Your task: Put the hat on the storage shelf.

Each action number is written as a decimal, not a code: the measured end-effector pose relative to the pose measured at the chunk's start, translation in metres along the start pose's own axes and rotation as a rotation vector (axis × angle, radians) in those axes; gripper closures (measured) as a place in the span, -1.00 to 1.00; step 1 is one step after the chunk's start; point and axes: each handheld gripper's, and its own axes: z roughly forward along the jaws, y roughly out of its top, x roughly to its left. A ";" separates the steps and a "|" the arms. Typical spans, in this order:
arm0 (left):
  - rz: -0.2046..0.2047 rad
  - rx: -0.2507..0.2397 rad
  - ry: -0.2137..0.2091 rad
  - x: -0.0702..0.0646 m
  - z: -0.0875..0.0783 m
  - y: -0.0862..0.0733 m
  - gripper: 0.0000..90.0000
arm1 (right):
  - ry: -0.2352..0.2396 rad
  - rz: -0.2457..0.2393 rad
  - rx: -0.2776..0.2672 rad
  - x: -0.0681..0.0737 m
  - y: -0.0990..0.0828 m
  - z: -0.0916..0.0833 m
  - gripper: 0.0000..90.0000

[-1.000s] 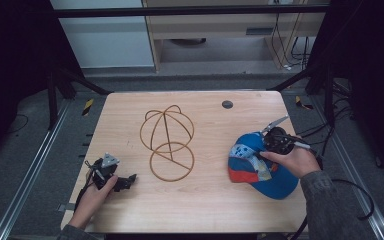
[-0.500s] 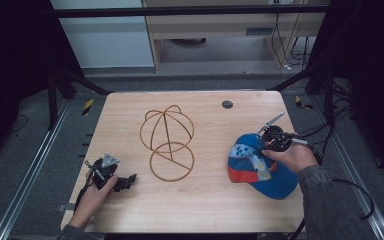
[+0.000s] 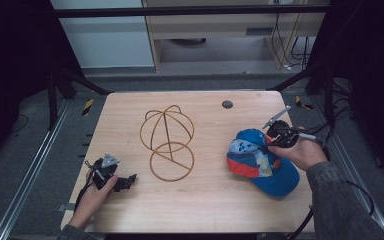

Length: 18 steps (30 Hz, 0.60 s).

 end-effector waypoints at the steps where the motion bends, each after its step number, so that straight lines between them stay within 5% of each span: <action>1: 0.000 0.000 0.000 0.000 0.000 0.000 -1.00 | -0.002 -0.002 -0.002 0.000 0.001 -0.003 0.99; 18: 0.001 -0.001 0.000 0.000 0.000 0.000 -1.00 | -0.024 -0.030 -0.091 0.010 0.033 -0.066 0.99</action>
